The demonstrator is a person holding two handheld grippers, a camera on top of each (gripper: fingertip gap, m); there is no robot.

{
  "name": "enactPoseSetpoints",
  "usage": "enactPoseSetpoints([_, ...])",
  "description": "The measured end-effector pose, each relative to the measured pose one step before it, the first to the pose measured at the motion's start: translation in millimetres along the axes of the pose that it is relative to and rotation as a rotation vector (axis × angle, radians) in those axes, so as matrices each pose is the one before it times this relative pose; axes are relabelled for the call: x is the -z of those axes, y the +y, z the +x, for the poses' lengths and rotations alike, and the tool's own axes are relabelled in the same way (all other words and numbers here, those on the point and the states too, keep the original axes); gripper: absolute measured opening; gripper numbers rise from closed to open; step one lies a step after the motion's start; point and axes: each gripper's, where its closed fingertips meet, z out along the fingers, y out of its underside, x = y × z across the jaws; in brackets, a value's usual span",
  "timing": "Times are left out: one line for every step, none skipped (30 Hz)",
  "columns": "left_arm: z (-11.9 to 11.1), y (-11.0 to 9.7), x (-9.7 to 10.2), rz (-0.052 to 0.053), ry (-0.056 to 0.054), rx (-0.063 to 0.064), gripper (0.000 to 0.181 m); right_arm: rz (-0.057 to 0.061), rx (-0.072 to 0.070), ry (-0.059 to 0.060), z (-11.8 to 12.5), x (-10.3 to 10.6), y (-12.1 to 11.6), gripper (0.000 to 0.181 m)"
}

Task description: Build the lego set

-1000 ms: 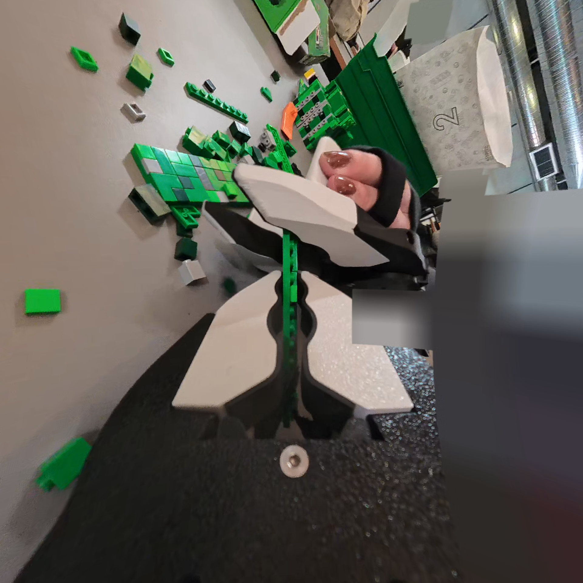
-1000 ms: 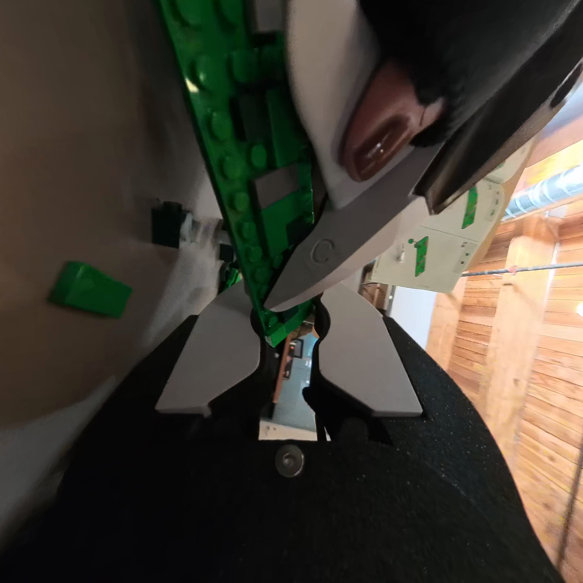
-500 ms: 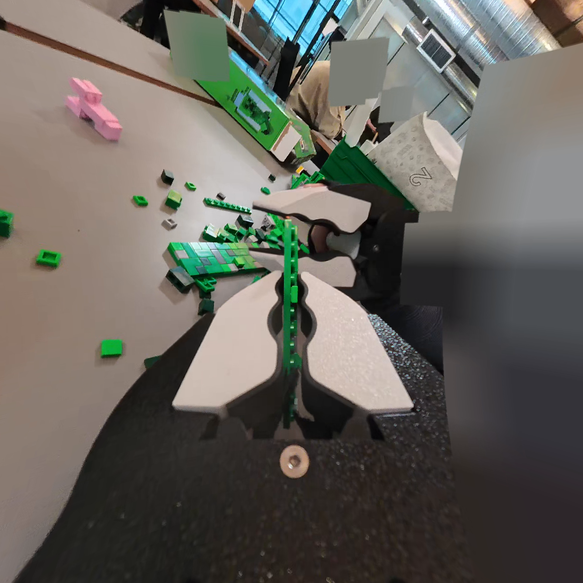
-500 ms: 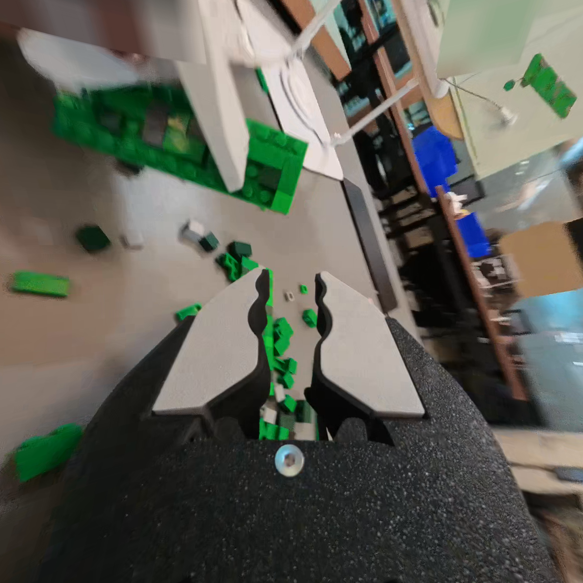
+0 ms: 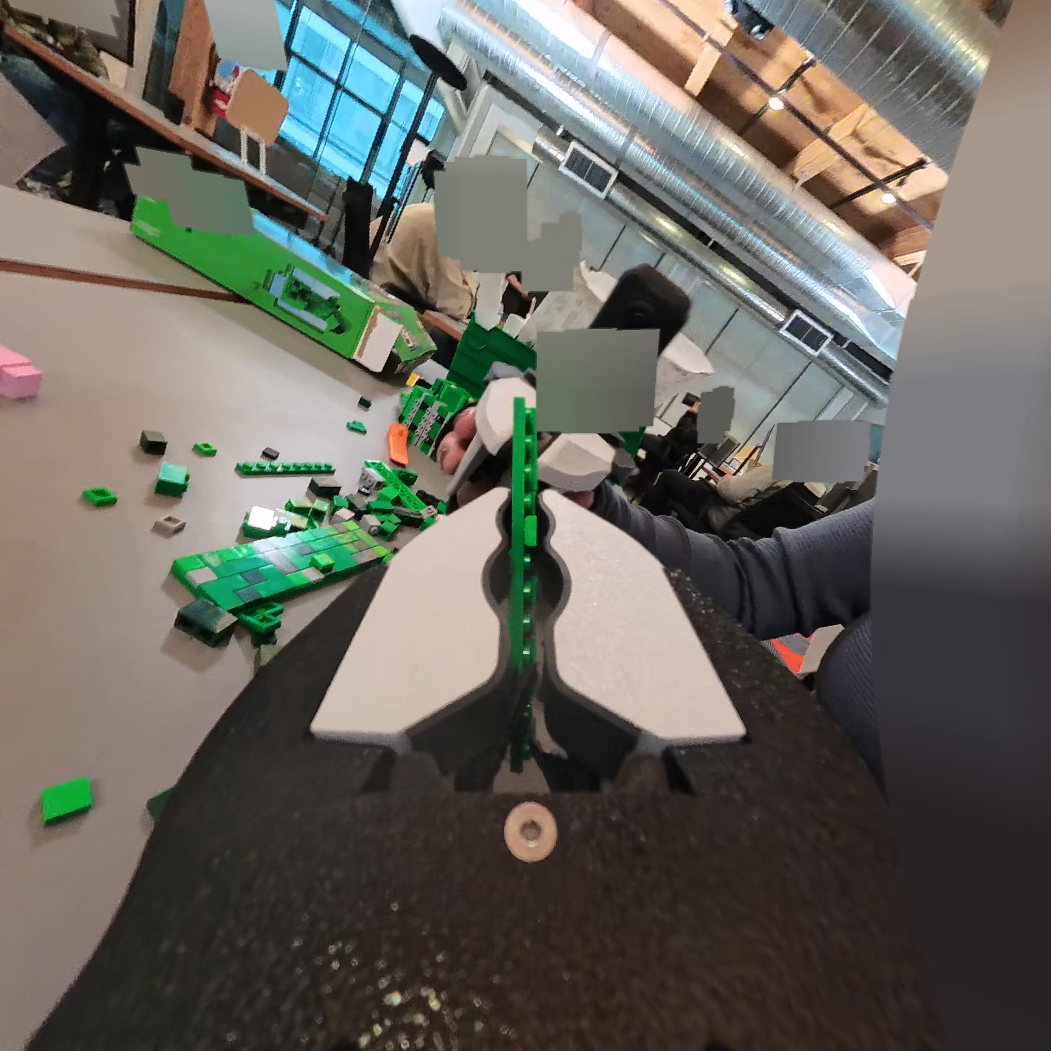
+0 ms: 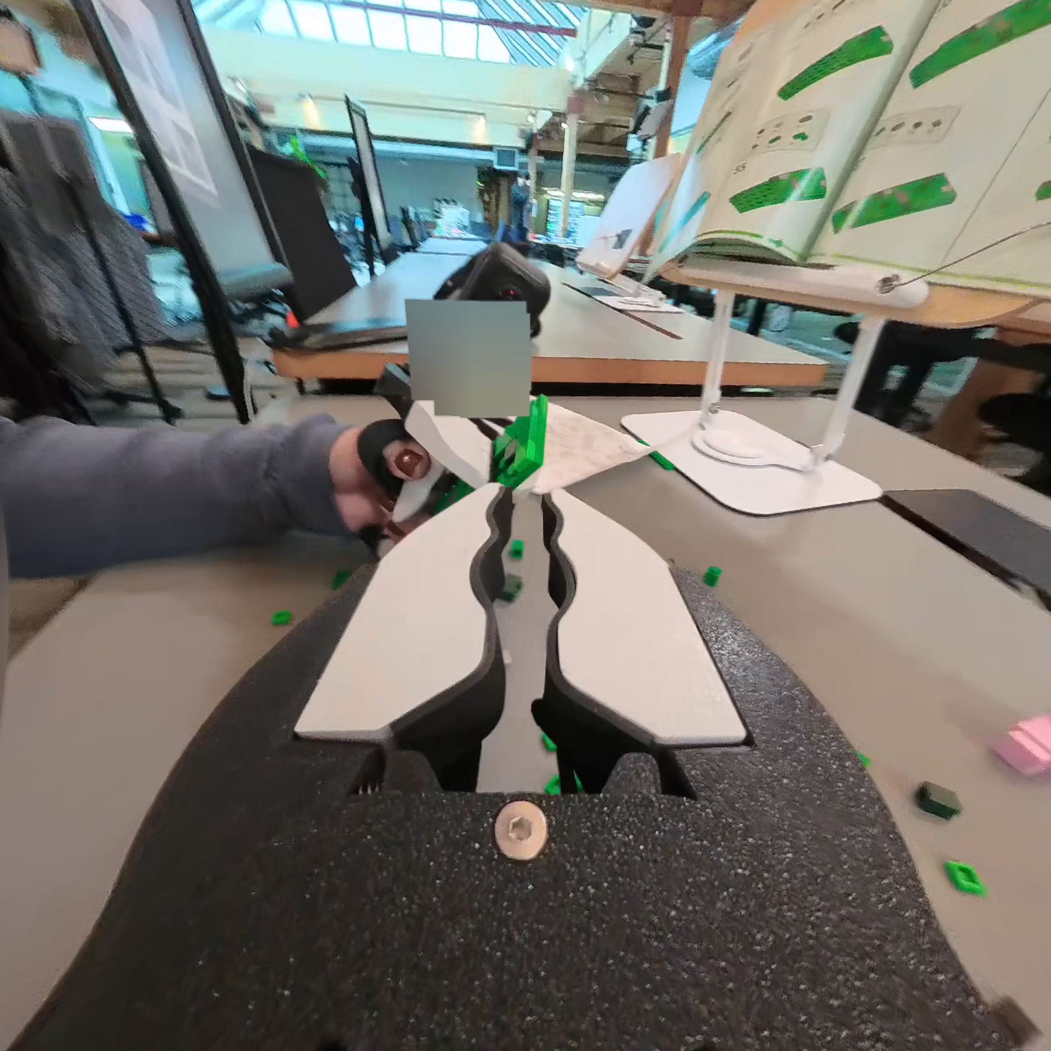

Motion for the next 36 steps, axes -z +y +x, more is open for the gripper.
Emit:
enactPoseSetpoints([2.59, -1.77, -0.31, 0.0132, 0.014, -0.0125, 0.005, 0.0123, -0.0402, -0.016, -0.65, 0.03, -1.8, 0.014])
enactPoseSetpoints([1.28, -0.57, -0.76, 0.0045, 0.0041, -0.0106, 0.005, 0.0125, -0.0407, -0.0141, -0.69, -0.5, -1.4, 0.02])
enactPoseSetpoints([0.02, 1.12, -1.14, -0.006, -0.005, -0.0146, 0.005, 0.009, -0.0418, -0.021, -1.57, -0.97, -0.82, 0.025])
enactPoseSetpoints([0.06, 2.25, -1.7, -0.0142, -0.0068, -0.0174, 0.005, 0.0084, -0.0348, -0.0233, -1.96, -1.03, -0.74, 0.029])
enactPoseSetpoints([0.99, 2.79, -2.18, -0.0186, -0.0006, -0.0168, 0.005, 0.0095, -0.0189, -0.014, -1.19, -0.79, -0.77, 0.03])
enactPoseSetpoints([2.03, 2.46, -2.47, -0.0157, 0.0063, -0.0156, 0.005, 0.0063, -0.0002, -0.0013, -0.03, -0.12, -0.36, 0.026])
enactPoseSetpoints([2.02, 1.99, -2.45, -0.0127, 0.0072, -0.0118, 0.005, -0.0068, 0.0135, 0.0013, 0.13, 0.29, 1.62, 0.019])
enactPoseSetpoints([-0.12, 1.79, -1.8, -0.0105, -0.0049, -0.0069, 0.005, -0.0147, 0.018, -0.0182, -2.74, 0.52, 1.94, 0.01])
enactPoseSetpoints([-2.08, 1.72, -0.71, -0.0101, -0.0148, -0.004, 0.006, -0.0154, 0.0083, -0.002, -0.41, 0.64, 1.28, 0.009])
enactPoseSetpoints([-0.86, 0.89, -0.26, -0.005, -0.0049, 0.0011, 0.007, -0.0212, 0.0022, 0.0009, 0.51, 0.62, 1.34, 0.008])
enactPoseSetpoints([-2.03, 0.06, -0.47, -0.002, -0.0132, 0.0032, 0.019, -0.0219, 0.0015, 0.0029, 0.88, 1.11, 1.19, 0.007])
enactPoseSetpoints([-4.99, 0.96, -0.71, -0.0106, -0.0357, 0.0075, 0.043, -0.0158, 0.0047, 0.0054, 1.22, 1.58, 0.82, 0.007])
enactPoseSetpoints([-5.46, 2.84, -0.78, -0.0249, -0.0394, 0.0058, 0.065, -0.0165, 0.0055, 0.0053, 1.08, 1.83, 1.15, 0.006])
enactPoseSetpoints([-3.11, 3.67, -0.51, -0.0293, -0.0222, -0.0041, 0.073, -0.0202, 0.0035, 0.001, 0.71, 1.82, 1.9, 0.006])
enactPoseSetpoints([-0.74, 2.83, -0.17, -0.0213, -0.0083, -0.0133, 0.073, -0.0252, -0.0005, 0.0021, 0.89, 1.62, 2.49, 0.006])
enactPoseSetpoints([0.6, 0.71, 0.14, -0.0084, -0.0017, -0.0187, 0.07, -0.0217, 0.0054, 0.0112, 1.8, 1.36, 2.08, 0.006])
enactPoseSetpoints([1.03, -0.81, 0.5, 0.0019, -0.0002, -0.0182, 0.066, -0.0103, 0.0191, 0.0215, 2.18, 1.05, 0.34, 0.006])
enactPoseSetpoints([0.58, -1.78, 0.96, 0.0075, -0.0012, -0.014, 0.062, -0.0075, 0.0266, 0.0175, 0.62, 0.64, -0.54, 0.006])
enactPoseSetpoints([0.22, -2.71, 1.57, 0.0135, -0.0011, -0.0087, 0.059, -0.0172, 0.0258, 0.003, -1.49, 0.06, -0.04, 0.006])
enactPoseSetpoints([-0.15, -3.46, 2.03, 0.0188, -0.0015, -0.0032, 0.058, -0.0208, 0.0221, 0.002, -1.63, -0.1, 0.14, 0.006])
enactPoseSetpoints([-0.58, -3.29, 2.34, 0.0179, -0.0027, 0.0013, 0.056, -0.0203, 0.0172, 0.0007, -1.51, -0.27, 0.48, 0.006])
enactPoseSetpoints([-0.91, -2.78, 2.38, 0.0153, -0.0027, 0.0038, 0.053, -0.0205, 0.0127, -0.0079, -2.53, -0.09, 0.88, 0.006])
enactPoseSetpoints([-0.03, -2.3, 2.15, 0.0129, 0.0031, 0.005, 0.051, -0.0195, 0.0079, -0.0065, -1.88, 0.07, 1.1, 0.006])
enactPoseSetpoints([0.36, -1.49, 1.54, 0.0075, 0.0065, 0.0066, 0.049, -0.0184, 0.0071, -0.0026, -1.14, 0.16, 1.17, 0.006])
enactPoseSetpoints([1.08, -1.0, 1.07, 0.0039, 0.0103, 0.0047, 0.046, -0.0171, 0.0075, -0.0007, -0.67, 0.56, 1.11, 0.006])
enactPoseSetpoints([1.05, -0.45, 0.57, 0.0021, 0.0097, 0.0025, 0.043, -0.0127, 0.009, 0.0069, 0.33, 0.87, 0.58, 0.006])
enactPoseSetpoints([0.1, 0.06, 0.01, -0.001, 0.0015, 0.0011, 0.041, -0.007, 0.0093, 0.0055, 0.18, 1.21, -0.16, 0.006])
enactPoseSetpoints([-0.46, 0.65, -0.36, -0.0033, -0.0032, -0.0003, 0.041, -0.003, 0.0054, 0.0012, -0.34, 1.24, -0.65, 0.006])
enactPoseSetpoints([-0.16, 1.35, -0.75, -0.0075, -0.0011, -0.0008, 0.041, -0.0017, 0.0026, 0.0023, -0.09, 1.15, -0.8, 0.006])
enactPoseSetpoints([0.03, 1.92, -1.17, -0.0105, 0.0007, 0.0001, 0.041, -0.0036, 0.0024, 0.0034, 0.11, 0.91, -0.35, 0.006])
enactPoseSetpoints([-0.04, 2.14, -1.3, -0.0121, 0.0008, 0.0012, 0.04, -0.0075, 0.0026, 0.0009, -0.15, 0.47, 0.47, 0.006])
enactPoseSetpoints([0.09, 2.81, -1.53, -0.0157, 0.0019, 0.0003, 0.04, -0.0079, 0.0022, -0.0001, -0.25, 0.29, 0.88, 0.006])
enactPoseSetpoints([0.37, 3.5, -1.63, -0.0207, 0.0039, -0.0021, 0.038, -0.0057, 0.0013, -0.0011, -0.22, -0.15, 1.18, 0.006])
enactPoseSetpoints([0.19, 4.21, -1.85, -0.0251, 0.0018, -0.0048, 0.037, -0.0054, -0.0005, -0.0006, 0.08, -0.47, 1.39, 0.006])
enactPoseSetpoints([-0.49, 4.67, -2.08, -0.0297, -0.004, -0.0074, 0.036, -0.0054, -0.0022, -0.0017, 0.08, -0.67, 1.67, 0.006])
enactPoseSetpoints([-0.63, 5.34, -2.26, -0.0344, -0.007, -0.0095, 0.035, -0.0047, -0.0038, -0.0033, -0.05, -0.86, 1.66, 0.006])
